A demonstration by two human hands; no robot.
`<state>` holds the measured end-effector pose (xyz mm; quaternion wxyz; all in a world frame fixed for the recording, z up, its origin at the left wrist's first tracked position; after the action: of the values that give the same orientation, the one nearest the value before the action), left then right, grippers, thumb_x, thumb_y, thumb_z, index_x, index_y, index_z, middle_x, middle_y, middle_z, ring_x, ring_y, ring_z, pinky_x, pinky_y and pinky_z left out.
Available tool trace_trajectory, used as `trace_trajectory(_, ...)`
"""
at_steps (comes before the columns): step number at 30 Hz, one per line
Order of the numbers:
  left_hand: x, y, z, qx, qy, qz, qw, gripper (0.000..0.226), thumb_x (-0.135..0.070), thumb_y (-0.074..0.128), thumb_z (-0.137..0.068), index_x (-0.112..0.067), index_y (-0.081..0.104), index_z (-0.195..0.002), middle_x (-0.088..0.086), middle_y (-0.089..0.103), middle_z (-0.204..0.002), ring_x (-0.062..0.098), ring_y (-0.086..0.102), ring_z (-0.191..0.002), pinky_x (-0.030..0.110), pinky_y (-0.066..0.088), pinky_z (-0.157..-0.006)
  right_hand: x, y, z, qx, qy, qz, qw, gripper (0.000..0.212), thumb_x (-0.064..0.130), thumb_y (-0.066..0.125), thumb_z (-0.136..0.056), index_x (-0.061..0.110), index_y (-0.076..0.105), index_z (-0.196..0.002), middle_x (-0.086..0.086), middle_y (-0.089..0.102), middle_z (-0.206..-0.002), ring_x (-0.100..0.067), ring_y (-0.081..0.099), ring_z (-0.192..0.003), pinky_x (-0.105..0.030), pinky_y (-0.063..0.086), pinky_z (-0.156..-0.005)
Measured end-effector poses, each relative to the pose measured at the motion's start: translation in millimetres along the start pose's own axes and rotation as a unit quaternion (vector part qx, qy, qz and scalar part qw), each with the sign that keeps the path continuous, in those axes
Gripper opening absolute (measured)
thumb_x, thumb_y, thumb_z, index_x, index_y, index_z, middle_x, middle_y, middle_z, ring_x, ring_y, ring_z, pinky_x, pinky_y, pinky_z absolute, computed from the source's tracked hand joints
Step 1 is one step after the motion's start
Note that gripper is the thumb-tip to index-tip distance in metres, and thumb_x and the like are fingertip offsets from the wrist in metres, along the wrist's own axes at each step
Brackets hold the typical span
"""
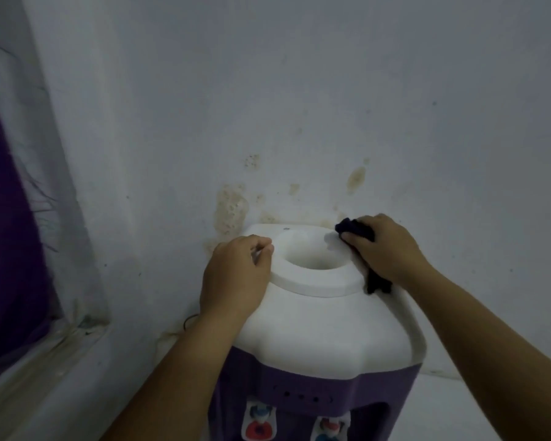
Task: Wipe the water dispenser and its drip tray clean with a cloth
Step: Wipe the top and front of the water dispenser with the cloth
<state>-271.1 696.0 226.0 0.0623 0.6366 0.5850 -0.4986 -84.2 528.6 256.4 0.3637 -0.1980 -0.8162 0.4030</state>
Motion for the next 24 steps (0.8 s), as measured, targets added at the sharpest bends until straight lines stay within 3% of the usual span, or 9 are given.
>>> trace_trajectory(3,2,-2,0,-0.005,-0.009,0.001,1.000,0.021,-0.038,0.054,-0.092,-0.033,0.069,-0.106,-0.010,0.068,-0.106,0.012,0.058,-0.103,0.037,0.052,-0.087,-32,-1,11,0.038,0.069,-0.068,0.995,0.028,0.039,0.055,-0.092,0.016,0.058,-0.109,-0.010,0.060,-0.103,-0.022,0.055,-0.081,-0.031,0.037,-0.069)
trace_trajectory(6,2,-2,0,-0.010,-0.012,0.000,1.000,0.019,-0.037,0.055,-0.092,-0.034,0.069,-0.104,-0.009,0.068,-0.105,0.012,0.060,-0.099,0.036,0.054,-0.083,-32,-5,36,-0.007,0.108,-0.044,0.993,0.035,0.044,0.047,-0.094,0.016,0.055,-0.113,-0.007,0.047,-0.105,-0.024,0.051,-0.081,-0.033,0.039,-0.072)
trace_trajectory(10,0,-6,1,-0.030,-0.010,-0.015,0.999,0.018,-0.040,0.056,-0.090,-0.034,0.068,-0.103,-0.008,0.067,-0.107,0.014,0.059,-0.098,0.031,0.052,-0.079,18,-27,102,-0.138,-0.032,0.040,0.989,0.032,0.046,0.048,-0.092,0.021,0.058,-0.109,0.002,0.048,-0.095,-0.020,0.051,-0.080,-0.037,0.046,-0.072)
trace_trajectory(12,-3,-14,7,-0.061,-0.006,-0.017,0.998,0.013,-0.037,0.059,-0.089,-0.033,0.069,-0.097,-0.009,0.067,-0.104,0.015,0.059,-0.097,0.031,0.050,-0.076,22,-29,118,-0.149,-0.084,0.025,0.985,0.028,0.044,0.053,-0.090,0.023,0.062,-0.107,0.003,0.051,-0.093,-0.018,0.050,-0.080,-0.033,0.043,-0.069)
trace_trajectory(16,5,-26,27,-0.122,-0.024,0.002,0.992,0.005,-0.033,0.064,-0.085,-0.035,0.069,-0.086,-0.010,0.070,-0.093,0.016,0.062,-0.090,0.039,0.054,-0.076,-29,-29,110,-0.132,0.121,-0.099,0.979,0.033,0.041,0.052,-0.092,0.018,0.060,-0.114,-0.003,0.046,-0.096,-0.027,0.053,-0.094,-0.031,0.037,-0.070)
trace_trajectory(17,10,-25,31,-0.123,-0.037,0.018,0.992,0.005,-0.034,0.065,-0.084,-0.037,0.068,-0.085,-0.011,0.070,-0.092,0.015,0.062,-0.089,0.039,0.054,-0.075,-23,-31,116,-0.151,0.123,-0.073,0.978,0.032,0.040,0.053,-0.092,0.017,0.062,-0.112,-0.004,0.048,-0.096,-0.028,0.053,-0.093,-0.032,0.038,-0.069)
trace_trajectory(19,18,-23,34,-0.117,-0.057,0.045,0.991,0.005,-0.038,0.064,-0.083,-0.043,0.066,-0.083,-0.010,0.069,-0.093,0.015,0.062,-0.088,0.038,0.055,-0.074,20,-31,136,-0.199,0.016,0.054,0.978,0.023,0.034,0.061,-0.087,0.018,0.065,-0.102,-0.005,0.054,-0.093,-0.027,0.052,-0.082,-0.034,0.040,-0.065)
trace_trajectory(22,22,-20,35,-0.108,-0.059,0.059,0.991,0.003,-0.043,0.063,-0.081,-0.044,0.065,-0.081,-0.009,0.069,-0.092,0.016,0.062,-0.090,0.038,0.055,-0.075,72,-12,168,-0.187,-0.152,0.099,0.966,0.021,0.029,0.056,-0.081,0.019,0.066,-0.097,-0.001,0.057,-0.088,-0.023,0.050,-0.071,-0.034,0.040,-0.058)
trace_trajectory(24,25,-19,39,-0.103,-0.057,0.074,0.990,0.004,-0.040,0.063,-0.082,-0.042,0.066,-0.081,-0.008,0.069,-0.093,0.016,0.062,-0.094,0.039,0.055,-0.079,57,-19,157,-0.179,-0.134,0.094,0.970,0.026,0.034,0.051,-0.087,0.018,0.066,-0.099,-0.002,0.057,-0.089,-0.023,0.050,-0.073,-0.036,0.043,-0.060)
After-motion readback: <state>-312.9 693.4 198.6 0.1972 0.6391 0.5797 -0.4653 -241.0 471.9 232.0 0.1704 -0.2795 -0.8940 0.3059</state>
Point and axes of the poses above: each hand's wrist, its own z-axis away from the middle knuckle, its own y-axis out of the palm, x = y × z, the point moved 8 cm from there along -z, towards the middle knuckle
